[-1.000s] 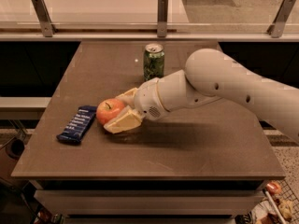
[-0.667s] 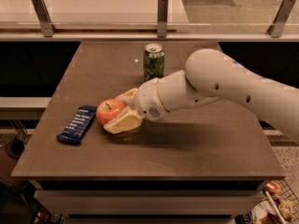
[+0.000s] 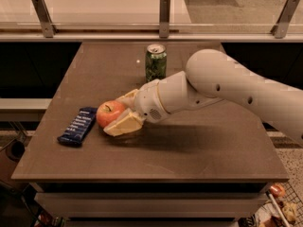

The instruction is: Move apple near rxbar blueberry

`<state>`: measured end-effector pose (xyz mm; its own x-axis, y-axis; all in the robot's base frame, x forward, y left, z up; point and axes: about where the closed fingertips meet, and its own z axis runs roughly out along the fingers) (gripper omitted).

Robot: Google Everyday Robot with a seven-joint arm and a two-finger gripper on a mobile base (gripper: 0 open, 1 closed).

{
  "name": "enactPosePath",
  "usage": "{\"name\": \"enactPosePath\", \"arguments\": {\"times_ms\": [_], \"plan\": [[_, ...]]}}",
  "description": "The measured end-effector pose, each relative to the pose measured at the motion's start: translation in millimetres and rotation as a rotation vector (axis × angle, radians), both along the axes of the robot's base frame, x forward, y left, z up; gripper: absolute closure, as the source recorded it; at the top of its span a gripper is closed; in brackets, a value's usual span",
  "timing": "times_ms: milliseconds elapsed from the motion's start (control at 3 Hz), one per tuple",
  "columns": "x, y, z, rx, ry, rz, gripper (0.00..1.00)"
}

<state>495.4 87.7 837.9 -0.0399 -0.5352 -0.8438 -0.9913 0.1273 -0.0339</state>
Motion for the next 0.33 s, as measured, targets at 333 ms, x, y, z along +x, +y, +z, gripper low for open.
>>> {"name": "enactPosePath", "arguments": {"times_ms": [333], "plan": [[-0.9, 1.3, 0.3, -0.001, -0.001, 0.003, 0.0]]}}
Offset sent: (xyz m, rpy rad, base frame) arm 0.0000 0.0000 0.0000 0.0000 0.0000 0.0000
